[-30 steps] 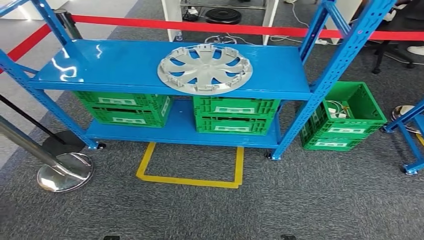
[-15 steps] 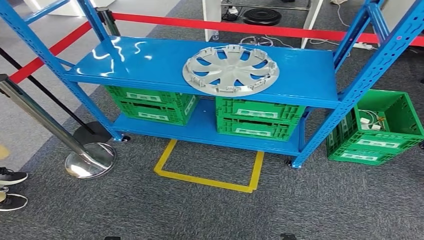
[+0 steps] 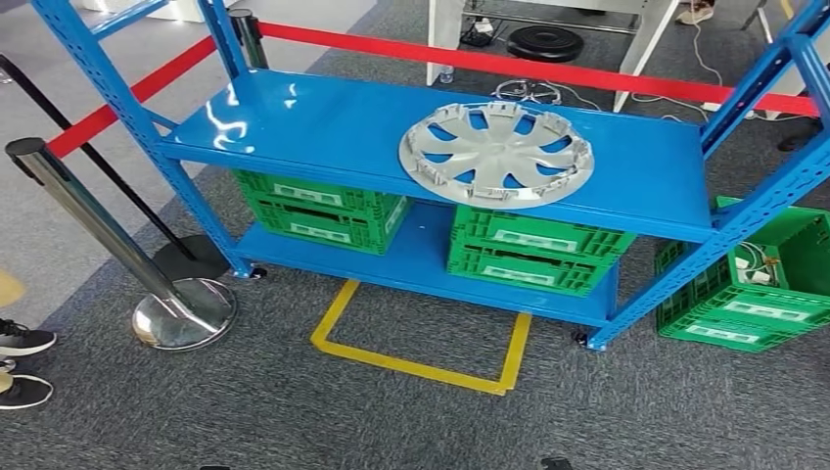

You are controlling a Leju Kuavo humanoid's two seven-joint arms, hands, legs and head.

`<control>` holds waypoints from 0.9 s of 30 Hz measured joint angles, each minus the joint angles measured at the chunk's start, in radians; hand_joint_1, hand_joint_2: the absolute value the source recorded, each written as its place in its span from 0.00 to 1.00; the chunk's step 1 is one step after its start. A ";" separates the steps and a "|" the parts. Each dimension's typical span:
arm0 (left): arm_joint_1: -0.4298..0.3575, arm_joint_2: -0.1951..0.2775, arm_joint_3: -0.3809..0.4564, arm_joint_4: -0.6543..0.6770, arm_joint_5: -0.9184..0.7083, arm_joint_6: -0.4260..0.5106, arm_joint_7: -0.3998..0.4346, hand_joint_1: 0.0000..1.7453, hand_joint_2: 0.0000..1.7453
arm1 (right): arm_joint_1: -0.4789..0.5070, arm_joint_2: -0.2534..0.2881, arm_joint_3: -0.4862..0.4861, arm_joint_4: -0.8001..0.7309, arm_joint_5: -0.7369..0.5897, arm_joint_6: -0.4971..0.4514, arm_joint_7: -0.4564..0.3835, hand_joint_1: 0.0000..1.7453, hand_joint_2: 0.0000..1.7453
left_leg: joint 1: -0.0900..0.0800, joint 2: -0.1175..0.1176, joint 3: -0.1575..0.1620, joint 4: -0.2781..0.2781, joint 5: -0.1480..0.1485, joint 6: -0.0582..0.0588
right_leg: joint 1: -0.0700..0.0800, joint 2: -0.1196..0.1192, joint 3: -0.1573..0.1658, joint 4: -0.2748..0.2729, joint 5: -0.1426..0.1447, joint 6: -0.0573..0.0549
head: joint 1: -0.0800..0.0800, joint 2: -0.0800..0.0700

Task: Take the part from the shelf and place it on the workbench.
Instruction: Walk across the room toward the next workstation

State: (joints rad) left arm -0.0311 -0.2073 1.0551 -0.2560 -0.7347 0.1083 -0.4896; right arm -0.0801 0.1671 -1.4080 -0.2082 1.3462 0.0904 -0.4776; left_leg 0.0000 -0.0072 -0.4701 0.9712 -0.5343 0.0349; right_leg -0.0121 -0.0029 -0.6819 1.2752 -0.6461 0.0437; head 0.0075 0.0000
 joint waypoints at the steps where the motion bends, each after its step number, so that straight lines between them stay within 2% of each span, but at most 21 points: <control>1: 0.002 0.000 0.001 0.000 0.000 0.000 0.000 0.00 0.00 | 0.003 0.000 0.000 0.000 0.000 0.000 0.000 0.00 0.00 | 0.000 -0.003 0.015 0.000 -0.012 -0.001 | 0.000 0.000 -0.017 -0.011 0.006 0.001 | 0.001 0.000; 2: 0.003 -0.001 0.002 0.000 0.000 0.000 0.000 0.00 0.00 | 0.005 0.000 0.000 0.000 -0.001 0.000 0.000 0.00 0.00 | 0.001 -0.005 0.033 0.000 -0.026 -0.004 | 0.000 0.000 -0.021 -0.049 0.032 0.002 | 0.001 0.000; 3: 0.004 -0.001 0.003 0.000 0.000 -0.001 0.000 0.00 0.00 | 0.008 0.000 0.000 0.000 -0.002 0.000 0.000 0.00 0.00 | 0.001 -0.006 0.049 0.000 -0.041 -0.007 | 0.000 0.000 -0.018 -0.105 0.082 0.000 | 0.002 0.000; 5: 0.004 -0.002 0.004 0.000 0.000 -0.004 0.000 0.00 0.00 | 0.011 0.000 0.000 0.000 -0.007 0.000 0.003 0.00 0.00 | -0.001 -0.008 0.078 0.006 -0.071 -0.016 | 0.003 0.000 -0.008 -0.191 0.186 -0.012 | 0.003 0.000; 6: 0.003 -0.002 0.005 0.000 0.001 -0.006 0.000 0.00 0.00 | 0.010 0.000 0.000 0.000 -0.010 -0.001 0.005 0.00 0.00 | -0.002 -0.008 0.087 0.007 -0.082 -0.023 | 0.005 0.001 -0.004 -0.208 0.217 -0.020 | 0.002 0.000; 7: 0.000 -0.002 0.005 0.000 0.001 -0.008 0.000 0.00 0.00 | 0.008 0.000 0.000 0.000 -0.012 -0.002 0.008 0.00 0.00 | -0.002 -0.008 0.093 0.011 -0.087 -0.029 | 0.007 0.001 0.001 -0.209 0.222 -0.029 | 0.002 0.000; 9: -0.006 -0.004 0.005 0.000 0.000 -0.011 0.000 0.00 0.00 | 0.001 0.001 0.000 -0.001 -0.015 -0.004 0.012 0.00 0.00 | -0.001 -0.006 0.076 0.049 -0.071 -0.041 | 0.005 0.002 0.016 -0.215 0.211 -0.041 | 0.003 0.000; 10: -0.009 -0.004 0.005 0.000 0.000 -0.012 0.000 0.00 0.00 | -0.002 0.001 0.000 -0.001 -0.016 -0.005 0.013 0.00 0.00 | -0.001 -0.005 0.052 0.091 -0.061 -0.047 | 0.003 0.002 0.026 -0.222 0.206 -0.047 | 0.004 0.000; 11: -0.011 -0.005 0.005 0.000 0.000 -0.012 0.000 0.00 0.00 | -0.005 0.001 0.000 -0.002 -0.017 -0.005 0.013 0.00 0.00 | 0.001 -0.005 0.020 0.144 -0.064 -0.053 | 0.001 0.002 0.037 -0.231 0.201 -0.052 | 0.003 0.000; 12: -0.011 -0.005 0.005 0.000 -0.001 -0.013 0.000 0.00 0.00 | -0.006 0.001 0.000 -0.002 -0.017 -0.006 0.013 0.00 0.00 | 0.003 -0.003 -0.016 0.198 -0.081 -0.058 | 0.000 0.003 0.049 -0.237 0.195 -0.056 | 0.003 0.000; 13: -0.011 -0.005 0.005 0.000 -0.001 -0.015 0.000 0.00 0.00 | -0.007 0.001 0.000 -0.002 -0.017 -0.006 0.014 0.00 0.00 | 0.005 -0.003 -0.052 0.245 -0.111 -0.062 | 0.000 0.005 0.060 -0.241 0.189 -0.058 | 0.003 0.000; 14: -0.010 -0.005 0.005 0.000 -0.002 -0.017 0.000 0.00 0.00 | -0.007 0.001 0.000 -0.002 -0.018 -0.006 0.016 0.00 0.00 | 0.008 -0.003 -0.085 0.280 -0.144 -0.065 | 0.000 0.010 0.069 -0.243 0.182 -0.059 | 0.003 0.000; 15: -0.009 -0.005 0.005 0.000 -0.004 -0.019 0.000 0.00 0.00 | -0.007 0.001 0.000 -0.002 -0.020 -0.006 0.018 0.00 0.00 | 0.012 -0.003 -0.111 0.297 -0.162 -0.068 | -0.001 0.015 0.078 -0.243 0.175 -0.059 | 0.003 0.000; 16: -0.009 -0.004 0.006 0.000 -0.006 -0.022 0.000 0.00 0.00 | -0.007 0.001 0.000 -0.002 -0.022 -0.006 0.019 0.00 0.00 | 0.015 -0.003 -0.126 0.291 -0.156 -0.071 | -0.002 0.022 0.087 -0.243 0.169 -0.057 | 0.003 0.000; 17: -0.009 -0.004 0.006 0.000 -0.007 -0.024 0.000 0.00 0.00 | -0.007 0.001 0.000 -0.002 -0.025 -0.007 0.021 0.00 0.00 | 0.017 -0.003 -0.129 0.261 -0.123 -0.073 | -0.004 0.031 0.096 -0.243 0.163 -0.055 | 0.003 0.000; 19: -0.007 -0.003 0.008 0.000 -0.010 -0.026 0.000 0.00 0.00 | -0.008 0.001 0.000 -0.003 -0.030 -0.008 0.023 0.00 0.00 | 0.024 -0.018 -0.111 0.155 -0.017 -0.079 | -0.009 0.049 0.111 -0.242 0.154 -0.047 | 0.003 0.000; 21: -0.006 -0.004 0.012 0.000 -0.015 -0.028 0.000 0.00 0.00 | -0.010 0.000 -0.001 -0.003 -0.038 -0.011 0.026 0.00 0.00 | 0.025 -0.039 -0.098 0.075 0.029 -0.074 | -0.011 0.067 0.111 -0.241 0.149 -0.034 | -0.001 0.000; 22: -0.005 -0.004 0.014 0.000 -0.019 -0.029 0.000 0.00 0.00 | -0.011 0.000 -0.001 -0.004 -0.044 -0.013 0.028 0.00 0.00 | 0.023 -0.045 -0.098 0.063 0.029 -0.067 | -0.011 0.076 0.109 -0.242 0.148 -0.027 | -0.003 0.000; 24: -0.005 -0.005 0.021 0.000 -0.027 -0.032 0.000 0.00 0.00 | -0.008 0.000 -0.002 -0.004 -0.054 -0.015 0.030 0.00 0.00 | 0.021 -0.036 -0.096 0.055 0.037 -0.049 | -0.013 0.086 0.104 -0.247 0.146 -0.012 | -0.004 0.000; 26: -0.008 -0.006 0.027 0.000 -0.032 -0.035 0.000 0.00 0.00 | -0.007 0.000 -0.004 -0.005 -0.061 -0.015 0.031 0.00 0.00 | 0.022 -0.020 -0.090 0.046 0.040 -0.034 | -0.012 0.062 0.088 -0.218 0.123 -0.003 | 0.002 0.000; 27: -0.009 -0.006 0.028 0.000 -0.033 -0.036 0.000 0.00 0.00 | -0.009 0.000 -0.004 -0.006 -0.063 -0.016 0.031 0.00 0.00 | 0.021 -0.011 -0.087 0.042 0.040 -0.027 | -0.010 0.044 0.066 -0.172 0.097 -0.001 | 0.005 0.000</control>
State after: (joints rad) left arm -0.0405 -0.2138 1.0834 -0.2557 -0.7674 0.0727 -0.4897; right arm -0.0891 0.1667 -1.4118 -0.2142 1.2835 0.0748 -0.4471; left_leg 0.0215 -0.0180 -0.5571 1.0134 -0.4946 0.0082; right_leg -0.0224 0.0406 -0.6155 1.1029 -0.5492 0.0427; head 0.0129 0.0001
